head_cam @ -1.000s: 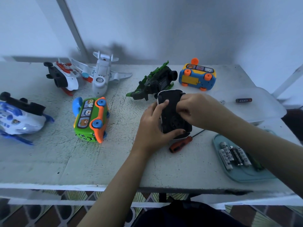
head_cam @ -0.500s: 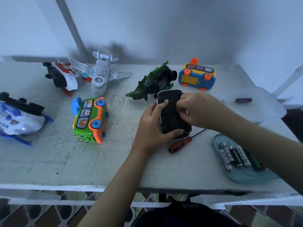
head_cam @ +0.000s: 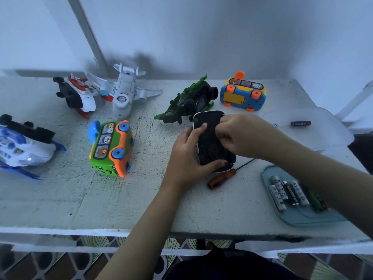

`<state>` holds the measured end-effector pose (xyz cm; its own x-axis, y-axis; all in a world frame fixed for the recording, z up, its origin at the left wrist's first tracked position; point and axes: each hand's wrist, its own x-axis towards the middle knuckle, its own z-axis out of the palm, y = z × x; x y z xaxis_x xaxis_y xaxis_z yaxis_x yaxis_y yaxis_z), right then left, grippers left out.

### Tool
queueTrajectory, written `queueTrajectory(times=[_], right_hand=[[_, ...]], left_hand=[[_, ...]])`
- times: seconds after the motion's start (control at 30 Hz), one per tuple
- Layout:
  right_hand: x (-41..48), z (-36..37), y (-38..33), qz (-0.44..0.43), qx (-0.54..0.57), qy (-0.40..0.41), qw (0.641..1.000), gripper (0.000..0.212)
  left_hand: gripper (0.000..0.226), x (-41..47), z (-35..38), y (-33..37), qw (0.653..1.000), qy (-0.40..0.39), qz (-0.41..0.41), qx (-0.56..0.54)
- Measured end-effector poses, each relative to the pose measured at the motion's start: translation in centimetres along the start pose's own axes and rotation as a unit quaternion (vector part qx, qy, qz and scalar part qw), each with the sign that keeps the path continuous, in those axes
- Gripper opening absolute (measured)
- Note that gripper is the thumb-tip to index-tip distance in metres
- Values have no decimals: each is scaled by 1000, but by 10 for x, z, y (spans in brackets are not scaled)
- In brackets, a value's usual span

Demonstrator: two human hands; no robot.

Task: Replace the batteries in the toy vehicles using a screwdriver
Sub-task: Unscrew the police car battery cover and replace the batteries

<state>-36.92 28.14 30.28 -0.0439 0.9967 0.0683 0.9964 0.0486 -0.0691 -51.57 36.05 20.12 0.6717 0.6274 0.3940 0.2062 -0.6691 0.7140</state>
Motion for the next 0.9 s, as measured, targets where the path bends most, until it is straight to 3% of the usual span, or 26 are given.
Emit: queueTrajectory(times=[0.17,0.43,0.63,0.7,0.9], right_hand=[[6,-1,-2,30,0,-16,999,18],[8,2,4,122,125,2,985,7],[1,13,8,219,276,66,933,9],[-2,15,7,205,304,79,927,11],[0,15,7,150,254,66,953,15]], left_hand=[[90,0,0,1,1000,1,3,-3],[90,-1,0,0,1000,0,-3,-10],[90,0,0,0,1000,0,-2,-10],[90,-1,0,1,1000,-2,-3,-10],[90,0,0,1,1000,-7,-3,-12]])
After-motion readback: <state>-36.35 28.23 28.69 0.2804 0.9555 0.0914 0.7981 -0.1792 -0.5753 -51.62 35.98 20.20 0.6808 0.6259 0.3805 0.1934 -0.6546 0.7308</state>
